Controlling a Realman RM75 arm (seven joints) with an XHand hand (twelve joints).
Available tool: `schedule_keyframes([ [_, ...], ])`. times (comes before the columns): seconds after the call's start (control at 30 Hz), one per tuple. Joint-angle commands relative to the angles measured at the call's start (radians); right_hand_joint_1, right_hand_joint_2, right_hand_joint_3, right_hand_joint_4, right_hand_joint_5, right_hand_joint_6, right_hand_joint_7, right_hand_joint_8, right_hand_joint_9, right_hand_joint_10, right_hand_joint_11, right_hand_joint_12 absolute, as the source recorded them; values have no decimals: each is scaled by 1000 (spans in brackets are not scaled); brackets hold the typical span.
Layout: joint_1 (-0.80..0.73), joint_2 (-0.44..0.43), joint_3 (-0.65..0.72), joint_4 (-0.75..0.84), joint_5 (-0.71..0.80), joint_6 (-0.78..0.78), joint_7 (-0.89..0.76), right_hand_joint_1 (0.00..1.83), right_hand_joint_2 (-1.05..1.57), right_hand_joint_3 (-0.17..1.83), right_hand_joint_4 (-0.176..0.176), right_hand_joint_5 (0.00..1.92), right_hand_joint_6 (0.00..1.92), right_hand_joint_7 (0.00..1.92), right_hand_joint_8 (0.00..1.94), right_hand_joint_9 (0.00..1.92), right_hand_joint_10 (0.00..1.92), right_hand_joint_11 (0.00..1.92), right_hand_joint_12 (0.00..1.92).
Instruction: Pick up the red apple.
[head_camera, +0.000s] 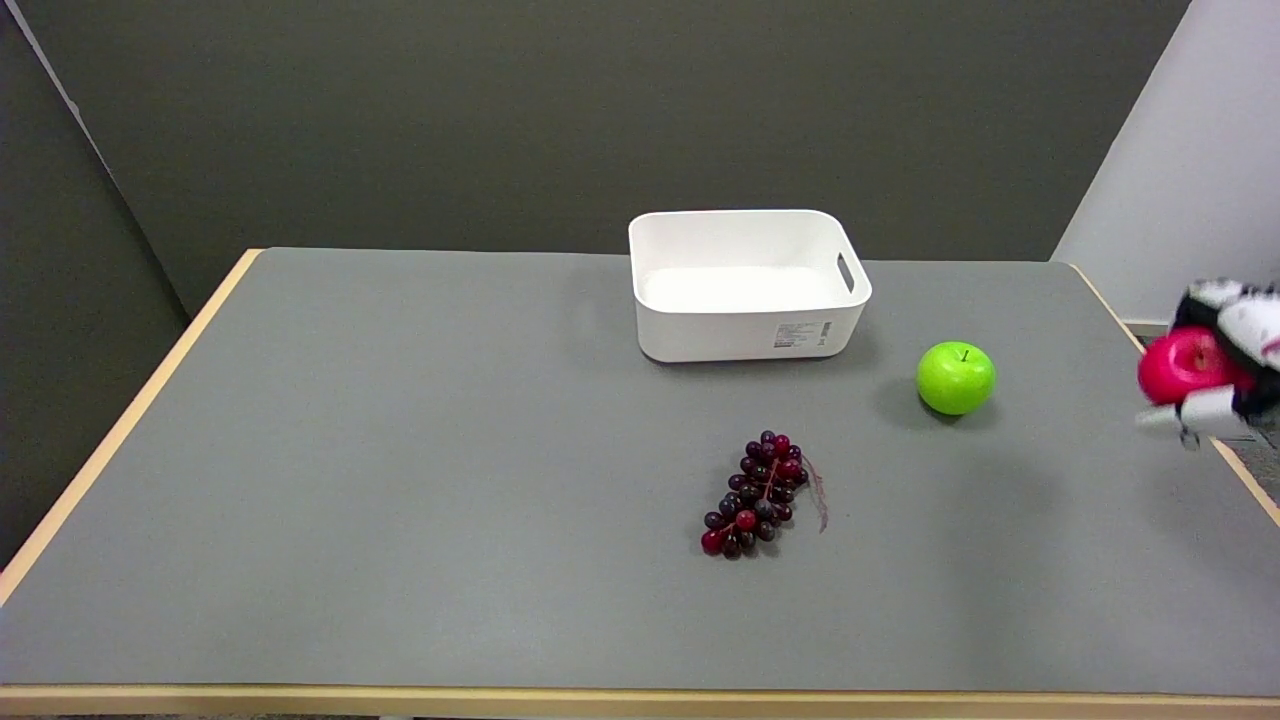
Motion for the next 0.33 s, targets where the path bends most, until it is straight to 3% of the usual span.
schedule_keyframes([
  [0.03, 402, 221, -245, -73, 39, 208, -8, 1033, 1409, 131, -176, 379, 1840, 418, 1905, 623, 1921, 383, 1921],
  [0.2, 653, 290, -529, -157, 66, 271, -8, 1043, 1394, 142, -176, 394, 1822, 433, 1889, 646, 1921, 418, 1921],
  [0.33, 840, 294, -724, -206, 66, 302, -12, 1048, 1387, 145, -176, 401, 1813, 440, 1880, 652, 1921, 420, 1921],
])
